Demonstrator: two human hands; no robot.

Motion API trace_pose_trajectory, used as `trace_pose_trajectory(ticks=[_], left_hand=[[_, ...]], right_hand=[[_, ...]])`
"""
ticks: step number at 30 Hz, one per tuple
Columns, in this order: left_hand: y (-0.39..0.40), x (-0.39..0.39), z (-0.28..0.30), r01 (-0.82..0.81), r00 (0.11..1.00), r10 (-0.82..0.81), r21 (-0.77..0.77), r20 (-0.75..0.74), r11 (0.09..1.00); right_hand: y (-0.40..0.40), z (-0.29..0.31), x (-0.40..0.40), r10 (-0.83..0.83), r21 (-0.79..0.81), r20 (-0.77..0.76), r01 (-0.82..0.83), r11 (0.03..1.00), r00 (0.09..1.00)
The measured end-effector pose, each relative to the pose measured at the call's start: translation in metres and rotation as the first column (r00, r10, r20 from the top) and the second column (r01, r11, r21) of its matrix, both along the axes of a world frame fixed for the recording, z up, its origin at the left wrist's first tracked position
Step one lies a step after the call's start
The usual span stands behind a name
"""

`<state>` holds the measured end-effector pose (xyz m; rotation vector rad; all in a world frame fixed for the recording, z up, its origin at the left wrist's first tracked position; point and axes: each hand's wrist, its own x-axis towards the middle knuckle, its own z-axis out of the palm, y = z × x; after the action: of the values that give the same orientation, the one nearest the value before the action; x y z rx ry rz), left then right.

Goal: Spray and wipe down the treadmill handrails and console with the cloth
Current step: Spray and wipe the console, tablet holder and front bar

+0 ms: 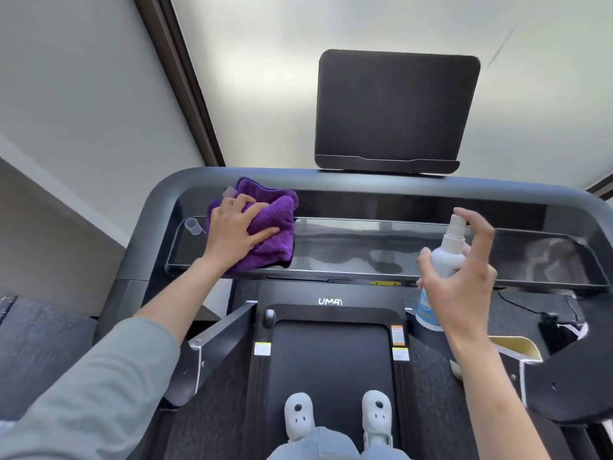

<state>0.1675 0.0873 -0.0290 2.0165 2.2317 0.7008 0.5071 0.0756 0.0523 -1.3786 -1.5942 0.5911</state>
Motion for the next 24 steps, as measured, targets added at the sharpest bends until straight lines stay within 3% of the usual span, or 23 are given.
trace_pose_trajectory(ticks=[4,12,24], left_hand=[[-0.013,0.018,-0.005,-0.137,0.99,0.137,-0.008,0.029,0.991],[0.02,0.057,0.002,-0.156,0.988,0.155,-0.072,-0.014,0.985],[0.028,0.089,0.003,-0.291,0.956,0.291,-0.007,0.04,0.957]], right_hand=[[-0.012,-0.004,0.005,-0.026,-0.02,-0.024,0.026,0.999,0.999],[-0.008,0.0,-0.007,-0.031,-0.016,-0.041,0.031,0.999,0.999],[0.062,0.007,-0.003,0.048,0.105,0.022,-0.05,0.993,0.999]])
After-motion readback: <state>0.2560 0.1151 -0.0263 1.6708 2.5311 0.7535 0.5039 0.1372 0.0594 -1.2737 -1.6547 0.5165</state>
